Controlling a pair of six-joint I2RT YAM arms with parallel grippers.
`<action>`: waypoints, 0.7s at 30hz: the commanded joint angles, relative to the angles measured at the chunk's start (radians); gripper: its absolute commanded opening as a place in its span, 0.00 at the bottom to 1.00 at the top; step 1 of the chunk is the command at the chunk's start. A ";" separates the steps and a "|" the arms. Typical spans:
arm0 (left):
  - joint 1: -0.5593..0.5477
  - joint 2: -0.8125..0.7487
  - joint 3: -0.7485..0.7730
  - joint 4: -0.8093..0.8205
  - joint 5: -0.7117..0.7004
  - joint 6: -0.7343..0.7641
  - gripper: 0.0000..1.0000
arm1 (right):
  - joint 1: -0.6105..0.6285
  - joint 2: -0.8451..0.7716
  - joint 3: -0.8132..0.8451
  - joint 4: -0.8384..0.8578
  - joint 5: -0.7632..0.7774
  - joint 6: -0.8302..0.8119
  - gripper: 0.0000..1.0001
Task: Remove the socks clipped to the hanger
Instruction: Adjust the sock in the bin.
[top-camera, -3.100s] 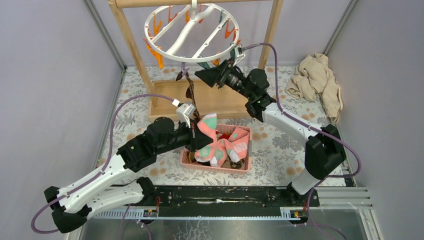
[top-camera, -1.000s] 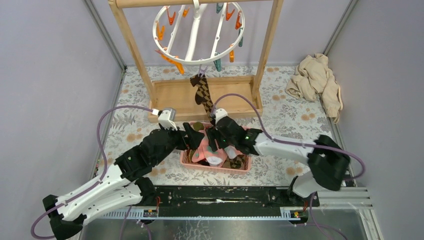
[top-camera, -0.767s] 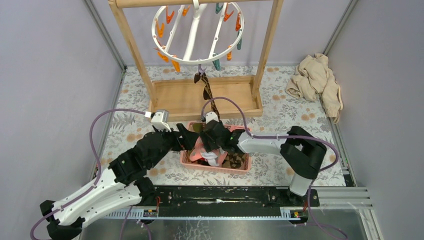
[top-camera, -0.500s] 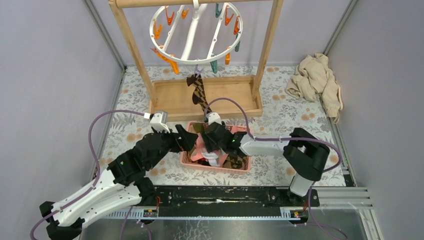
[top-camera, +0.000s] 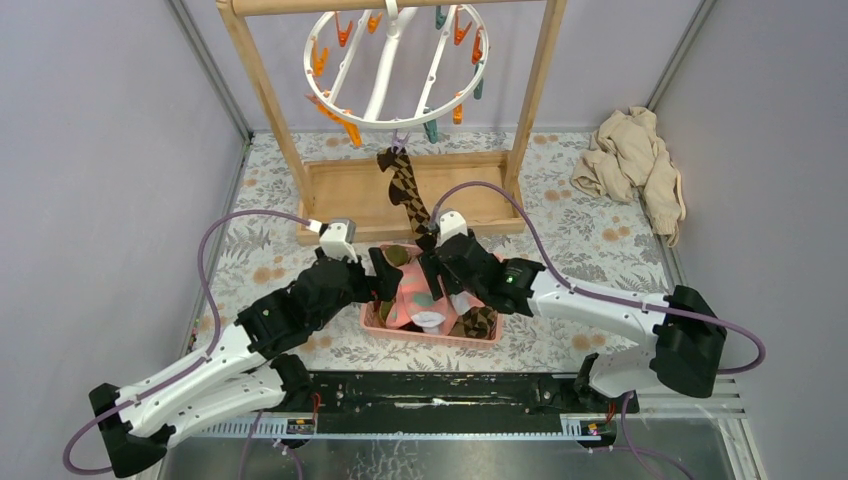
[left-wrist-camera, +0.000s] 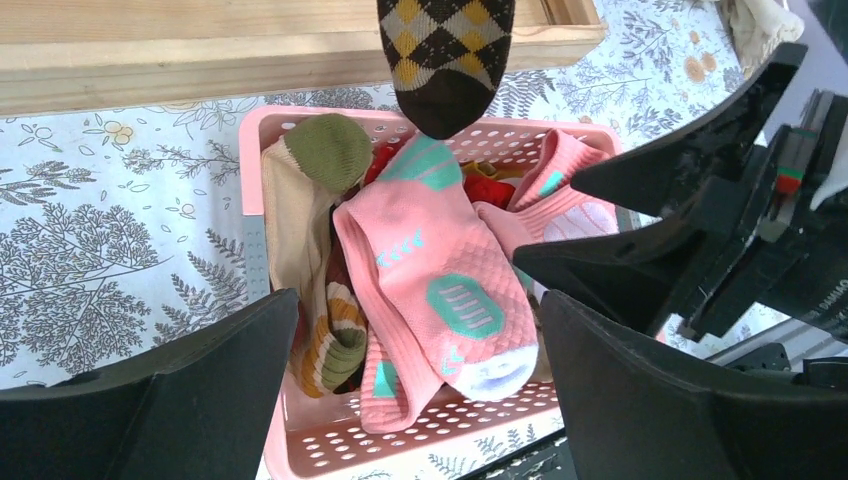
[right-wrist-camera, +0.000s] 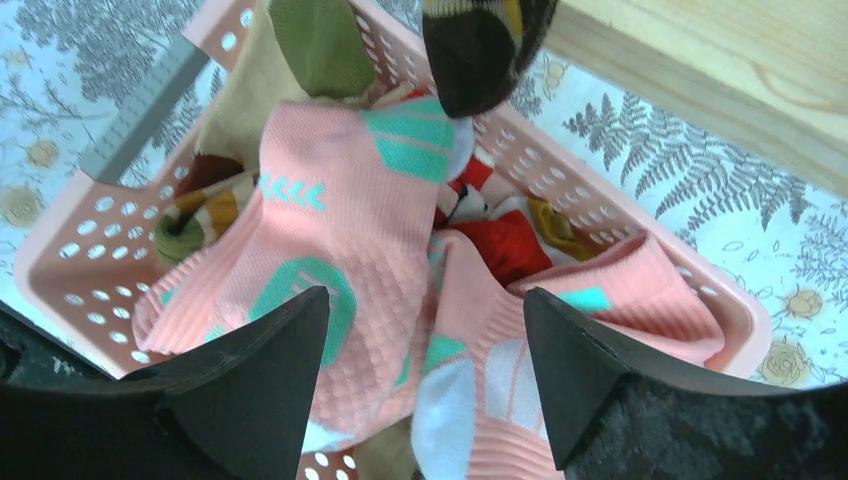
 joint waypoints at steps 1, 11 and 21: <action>0.001 0.018 0.017 0.055 -0.038 0.023 0.98 | -0.002 -0.051 -0.083 -0.014 -0.016 0.019 0.79; 0.003 0.021 -0.030 0.058 -0.029 -0.006 0.98 | -0.024 0.039 -0.271 0.188 -0.092 0.079 0.80; 0.004 0.049 -0.015 0.076 -0.018 -0.011 0.98 | -0.029 -0.107 -0.214 0.093 -0.095 0.029 0.81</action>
